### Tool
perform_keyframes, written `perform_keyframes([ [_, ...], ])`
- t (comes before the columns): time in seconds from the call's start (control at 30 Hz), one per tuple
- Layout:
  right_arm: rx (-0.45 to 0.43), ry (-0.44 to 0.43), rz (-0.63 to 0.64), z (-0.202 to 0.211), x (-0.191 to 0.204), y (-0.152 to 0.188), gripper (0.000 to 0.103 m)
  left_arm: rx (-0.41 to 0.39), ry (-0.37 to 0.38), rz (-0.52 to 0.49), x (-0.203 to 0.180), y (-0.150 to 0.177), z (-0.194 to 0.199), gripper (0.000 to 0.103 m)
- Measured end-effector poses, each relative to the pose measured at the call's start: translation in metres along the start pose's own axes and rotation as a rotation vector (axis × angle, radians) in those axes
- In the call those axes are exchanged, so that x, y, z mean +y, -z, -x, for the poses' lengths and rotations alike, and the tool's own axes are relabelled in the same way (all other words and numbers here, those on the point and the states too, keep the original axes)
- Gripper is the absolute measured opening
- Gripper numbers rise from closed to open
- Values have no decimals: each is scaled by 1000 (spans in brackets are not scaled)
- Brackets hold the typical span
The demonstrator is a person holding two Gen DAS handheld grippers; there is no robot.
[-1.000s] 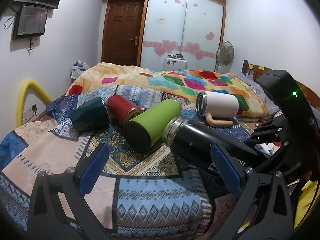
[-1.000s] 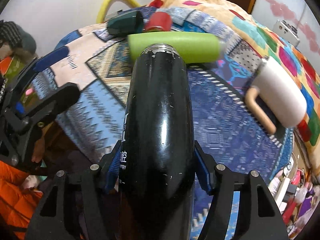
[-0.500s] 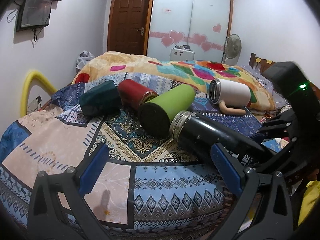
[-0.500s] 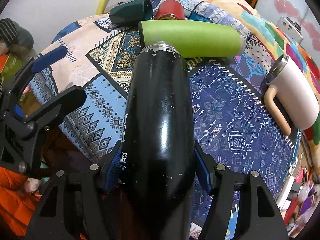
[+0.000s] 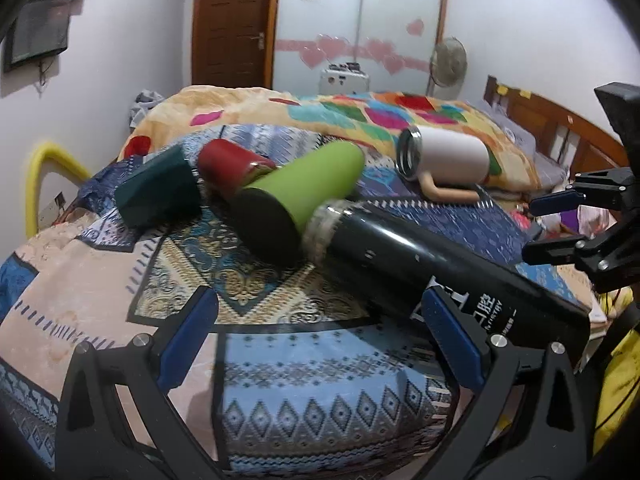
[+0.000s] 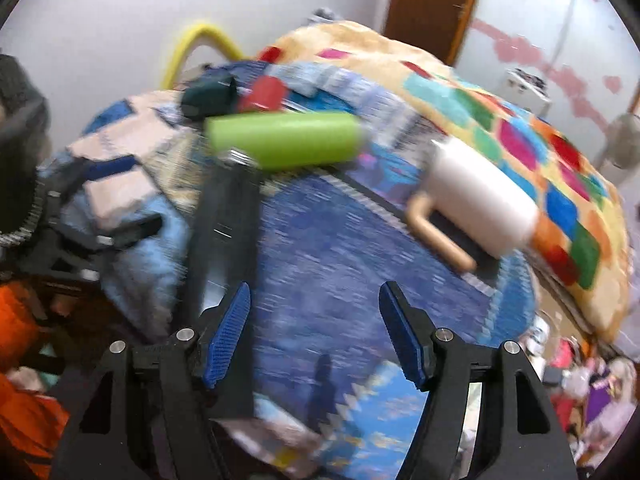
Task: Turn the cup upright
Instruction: 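Lift the black thermos with the right tool and tilt its cap end upward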
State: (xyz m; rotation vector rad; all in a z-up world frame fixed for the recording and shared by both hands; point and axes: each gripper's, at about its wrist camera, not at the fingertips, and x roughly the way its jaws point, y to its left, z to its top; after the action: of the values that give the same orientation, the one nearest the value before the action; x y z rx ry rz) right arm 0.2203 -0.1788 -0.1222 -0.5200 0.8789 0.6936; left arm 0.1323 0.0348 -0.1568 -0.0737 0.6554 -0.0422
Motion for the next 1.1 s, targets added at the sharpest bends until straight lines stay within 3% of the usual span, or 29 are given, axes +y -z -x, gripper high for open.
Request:
perform_keyframes([
  [0.37, -61, -106, -25, -2, 2, 29, 64, 70, -27, -147, -17, -18, -15, 103],
  [0.47, -92, -93, -17, 0, 11, 32, 64, 75, -34, -181, -20, -23, -14, 103],
  [0.87, -212, -231, -94, 2, 35, 36, 66, 145, -3, -165, -13, -37, -17, 103],
  [1.1, -292, -123, -184, 15, 15, 37, 66, 150, 45, -191, -38, -49, -10, 103],
])
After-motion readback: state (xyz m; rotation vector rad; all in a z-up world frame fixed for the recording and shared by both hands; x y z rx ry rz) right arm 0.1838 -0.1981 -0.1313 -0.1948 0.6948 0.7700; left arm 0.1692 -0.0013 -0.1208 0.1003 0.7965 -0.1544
